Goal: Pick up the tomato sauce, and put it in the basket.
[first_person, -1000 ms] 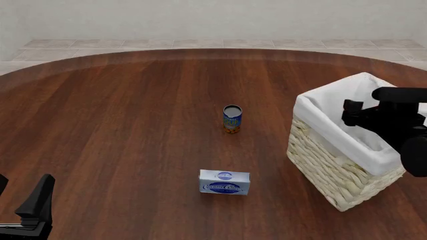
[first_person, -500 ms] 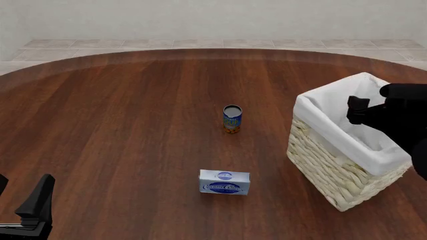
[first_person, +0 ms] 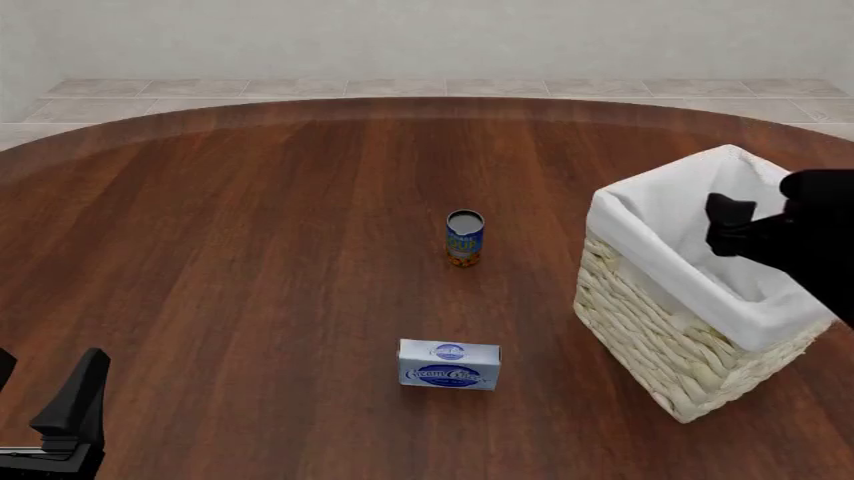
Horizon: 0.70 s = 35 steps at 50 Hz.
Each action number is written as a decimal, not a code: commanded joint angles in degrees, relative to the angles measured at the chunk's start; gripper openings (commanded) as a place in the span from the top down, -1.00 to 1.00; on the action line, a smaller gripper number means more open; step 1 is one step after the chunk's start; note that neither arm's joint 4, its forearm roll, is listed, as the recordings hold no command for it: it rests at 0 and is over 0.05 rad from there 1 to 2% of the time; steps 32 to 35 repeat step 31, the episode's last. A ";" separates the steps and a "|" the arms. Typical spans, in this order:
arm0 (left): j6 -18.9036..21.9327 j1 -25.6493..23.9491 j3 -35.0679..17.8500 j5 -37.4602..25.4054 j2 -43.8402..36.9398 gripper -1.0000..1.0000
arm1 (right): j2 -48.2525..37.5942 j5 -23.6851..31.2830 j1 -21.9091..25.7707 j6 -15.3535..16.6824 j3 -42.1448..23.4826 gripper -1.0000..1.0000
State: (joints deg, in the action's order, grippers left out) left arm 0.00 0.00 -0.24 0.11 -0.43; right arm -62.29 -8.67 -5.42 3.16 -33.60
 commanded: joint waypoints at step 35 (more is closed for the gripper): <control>0.00 0.01 0.00 0.00 0.00 -1.00 | 17.50 11.29 3.15 3.46 5.34 -1.00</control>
